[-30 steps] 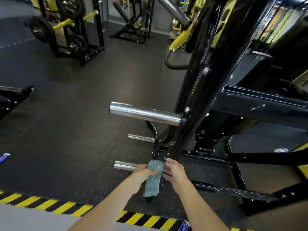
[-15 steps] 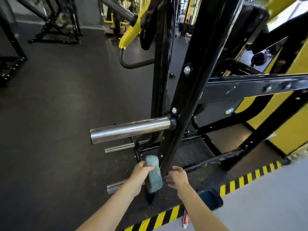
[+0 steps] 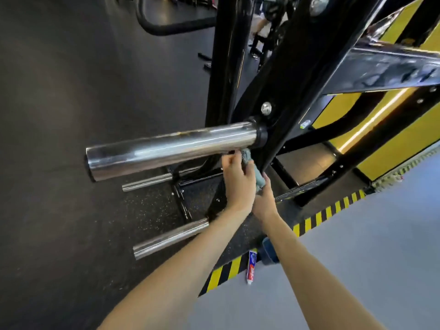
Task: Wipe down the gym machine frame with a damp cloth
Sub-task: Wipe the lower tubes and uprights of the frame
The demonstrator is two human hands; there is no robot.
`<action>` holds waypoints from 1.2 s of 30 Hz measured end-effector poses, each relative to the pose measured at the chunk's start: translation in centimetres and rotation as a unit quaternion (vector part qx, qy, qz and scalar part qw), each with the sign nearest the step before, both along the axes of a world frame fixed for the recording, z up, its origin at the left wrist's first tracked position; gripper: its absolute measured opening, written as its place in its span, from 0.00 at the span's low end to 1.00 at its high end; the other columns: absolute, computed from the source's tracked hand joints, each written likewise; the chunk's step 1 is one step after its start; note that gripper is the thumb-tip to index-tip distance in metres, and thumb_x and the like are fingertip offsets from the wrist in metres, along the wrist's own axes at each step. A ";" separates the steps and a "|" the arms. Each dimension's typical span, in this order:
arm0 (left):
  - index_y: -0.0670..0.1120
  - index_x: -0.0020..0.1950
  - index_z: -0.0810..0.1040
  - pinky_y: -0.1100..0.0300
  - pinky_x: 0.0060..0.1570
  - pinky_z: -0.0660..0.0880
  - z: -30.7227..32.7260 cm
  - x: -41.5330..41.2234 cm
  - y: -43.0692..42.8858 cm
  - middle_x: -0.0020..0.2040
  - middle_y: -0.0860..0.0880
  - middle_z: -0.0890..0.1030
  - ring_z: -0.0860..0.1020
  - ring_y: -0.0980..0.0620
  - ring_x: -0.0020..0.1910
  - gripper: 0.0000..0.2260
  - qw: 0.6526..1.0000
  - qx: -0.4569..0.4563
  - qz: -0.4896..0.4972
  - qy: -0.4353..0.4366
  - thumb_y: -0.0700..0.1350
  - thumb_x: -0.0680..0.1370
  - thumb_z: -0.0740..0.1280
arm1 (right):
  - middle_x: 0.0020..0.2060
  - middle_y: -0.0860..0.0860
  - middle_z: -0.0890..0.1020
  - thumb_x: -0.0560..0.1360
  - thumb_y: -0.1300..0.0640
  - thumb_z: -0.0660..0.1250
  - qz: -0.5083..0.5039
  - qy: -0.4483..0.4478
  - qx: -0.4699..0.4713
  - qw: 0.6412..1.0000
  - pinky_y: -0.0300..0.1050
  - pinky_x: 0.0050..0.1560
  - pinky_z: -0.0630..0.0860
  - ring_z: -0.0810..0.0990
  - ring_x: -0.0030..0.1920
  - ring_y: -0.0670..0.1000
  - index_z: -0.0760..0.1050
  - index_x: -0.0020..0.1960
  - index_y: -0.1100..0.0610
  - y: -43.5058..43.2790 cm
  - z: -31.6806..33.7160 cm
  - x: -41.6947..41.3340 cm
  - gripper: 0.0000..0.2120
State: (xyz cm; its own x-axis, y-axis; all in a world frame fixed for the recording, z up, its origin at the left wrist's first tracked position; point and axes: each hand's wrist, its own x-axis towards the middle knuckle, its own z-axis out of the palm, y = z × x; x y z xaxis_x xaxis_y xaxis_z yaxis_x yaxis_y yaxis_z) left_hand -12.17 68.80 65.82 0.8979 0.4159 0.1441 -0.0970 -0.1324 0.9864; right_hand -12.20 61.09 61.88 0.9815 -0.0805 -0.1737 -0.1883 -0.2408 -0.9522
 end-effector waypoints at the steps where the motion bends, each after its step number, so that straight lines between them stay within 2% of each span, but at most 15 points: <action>1: 0.38 0.66 0.73 0.61 0.64 0.67 -0.6 0.0 -0.2 0.55 0.48 0.67 0.72 0.52 0.55 0.15 1.000 0.004 0.001 -0.011 0.37 0.80 0.62 | 0.62 0.52 0.71 0.75 0.74 0.64 -0.005 -0.011 -0.016 1.000 0.31 0.51 0.71 0.71 0.61 0.48 0.51 0.76 0.61 0.1 -0.4 0.1 0.35; 3: 0.41 0.69 0.72 0.63 0.63 0.67 -2.5 0.0 0.1 0.53 0.48 0.67 0.71 0.54 0.53 0.17 1.000 0.005 -0.012 -0.016 0.36 0.80 0.61 | 0.63 0.50 0.72 0.74 0.73 0.66 -0.013 -0.017 -0.044 0.999 0.35 0.58 0.69 0.72 0.62 0.47 0.53 0.76 0.57 0.3 -1.3 0.1 0.36; 6: 0.41 0.71 0.70 0.58 0.63 0.69 -7.9 0.7 1.2 0.51 0.46 0.67 0.70 0.54 0.49 0.20 0.998 0.010 -0.018 0.052 0.32 0.79 0.60 | 0.65 0.51 0.74 0.73 0.78 0.59 -0.040 -0.012 -0.037 0.998 0.39 0.59 0.72 0.74 0.64 0.49 0.60 0.74 0.52 0.9 -3.1 0.1 0.35; 8: 0.39 0.71 0.70 0.64 0.60 0.67 -10.0 0.7 1.2 0.50 0.46 0.66 0.69 0.54 0.48 0.20 0.994 0.025 -0.020 0.107 0.32 0.79 0.61 | 0.65 0.50 0.75 0.72 0.77 0.58 -0.056 -0.005 -0.042 0.998 0.42 0.62 0.73 0.74 0.64 0.48 0.62 0.75 0.52 0.5 -4.0 0.5 0.36; 10: 0.38 0.71 0.70 0.70 0.55 0.65 -9.1 0.1 0.3 0.51 0.48 0.66 0.69 0.56 0.48 0.19 0.996 0.034 -0.023 0.076 0.33 0.80 0.60 | 0.61 0.50 0.78 0.73 0.75 0.60 -0.074 -0.008 -0.053 0.996 0.44 0.61 0.75 0.77 0.61 0.48 0.67 0.72 0.53 -0.4 -4.7 0.8 0.31; 13: 0.39 0.70 0.71 0.79 0.54 0.64 -6.1 -1.4 -1.4 0.51 0.51 0.66 0.71 0.64 0.47 0.18 0.998 0.029 -0.028 -0.052 0.34 0.80 0.60 | 0.44 0.50 0.82 0.75 0.68 0.66 -0.065 0.008 -0.049 0.997 0.39 0.43 0.78 0.81 0.44 0.46 0.76 0.56 0.55 -1.6 -5.1 0.6 0.13; 15: 0.38 0.69 0.72 0.80 0.54 0.64 -7.1 -1.2 -1.3 0.50 0.51 0.66 0.71 0.64 0.46 0.18 0.997 0.038 -0.027 -0.063 0.31 0.79 0.61 | 0.41 0.50 0.81 0.76 0.70 0.64 -0.062 0.024 -0.033 0.997 0.34 0.33 0.75 0.79 0.37 0.43 0.75 0.56 0.58 -2.1 -5.6 0.6 0.12; 17: 0.38 0.71 0.69 0.74 0.55 0.64 -10.2 0.3 0.2 0.51 0.49 0.65 0.72 0.58 0.48 0.21 0.998 0.053 -0.021 0.034 0.30 0.78 0.60 | 0.50 0.52 0.81 0.75 0.76 0.58 -0.052 0.067 -0.042 0.996 0.33 0.29 0.73 0.78 0.38 0.43 0.70 0.67 0.60 -2.0 -6.3 1.0 0.23; 19: 0.38 0.72 0.68 0.70 0.50 0.63 -12.7 1.3 1.6 0.52 0.48 0.64 0.71 0.51 0.50 0.20 0.984 0.046 -0.036 0.167 0.32 0.79 0.59 | 0.55 0.54 0.81 0.73 0.77 0.55 -0.012 0.081 -0.069 0.994 0.33 0.28 0.70 0.78 0.39 0.44 0.68 0.70 0.59 -1.4 -7.0 1.2 0.29; 21: 0.37 0.70 0.68 0.70 0.47 0.62 -12.5 1.4 1.6 0.53 0.49 0.64 0.71 0.51 0.50 0.18 0.983 0.055 -0.049 0.168 0.33 0.80 0.58 | 0.51 0.53 0.82 0.73 0.76 0.57 0.007 0.063 -0.083 0.995 0.32 0.30 0.72 0.78 0.40 0.45 0.70 0.68 0.59 -0.8 -7.2 1.7 0.26; 25: 0.38 0.72 0.68 0.77 0.53 0.65 -9.5 0.4 0.0 0.52 0.48 0.67 0.70 0.57 0.49 0.20 0.996 0.076 -0.038 -0.026 0.32 0.79 0.60 | 0.48 0.52 0.83 0.76 0.70 0.64 0.009 0.045 -0.009 0.999 0.41 0.41 0.77 0.81 0.47 0.51 0.74 0.62 0.57 -0.8 -7.4 2.4 0.17; 28: 0.39 0.69 0.69 0.69 0.54 0.70 -12.8 0.4 -0.1 0.52 0.48 0.66 0.69 0.57 0.47 0.20 0.994 0.097 -0.027 0.043 0.31 0.77 0.61 | 0.49 0.53 0.83 0.74 0.72 0.63 0.017 0.034 -0.073 0.997 0.43 0.42 0.77 0.81 0.48 0.53 0.75 0.60 0.55 -1.3 -8.5 2.5 0.20; 32: 0.37 0.51 0.72 0.55 0.53 0.71 -17.6 1.3 1.4 0.50 0.44 0.66 0.72 0.49 0.44 0.10 0.977 0.041 -0.030 0.209 0.27 0.76 0.57 | 0.46 0.50 0.80 0.72 0.73 0.63 0.025 0.016 -0.110 0.994 0.40 0.44 0.75 0.78 0.47 0.49 0.70 0.59 0.50 -1.0 -9.6 2.8 0.23; 33: 0.37 0.52 0.73 0.56 0.52 0.71 -18.0 0.9 1.2 0.50 0.45 0.65 0.71 0.50 0.44 0.10 0.979 0.047 -0.028 0.194 0.28 0.76 0.58 | 0.46 0.50 0.79 0.71 0.73 0.63 0.027 0.012 -0.111 0.993 0.41 0.44 0.74 0.77 0.46 0.49 0.68 0.60 0.50 -0.8 -10.0 2.7 0.25; 36: 0.36 0.69 0.70 0.64 0.48 0.70 -17.8 -1.4 -0.7 0.52 0.47 0.66 0.69 0.55 0.44 0.17 0.990 0.099 -0.049 0.085 0.32 0.79 0.60 | 0.49 0.51 0.80 0.71 0.74 0.62 0.014 0.004 -0.106 0.994 0.44 0.49 0.76 0.78 0.50 0.51 0.66 0.65 0.52 -0.5 -12.2 2.4 0.27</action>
State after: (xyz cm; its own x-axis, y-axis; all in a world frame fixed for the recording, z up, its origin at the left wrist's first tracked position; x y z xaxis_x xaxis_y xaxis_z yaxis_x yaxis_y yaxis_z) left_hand -13.61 68.11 48.06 0.9508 0.3044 0.0575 0.0459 -0.3220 0.9456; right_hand -9.81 60.63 49.65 0.9826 -0.0877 -0.1640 -0.1859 -0.4404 -0.8783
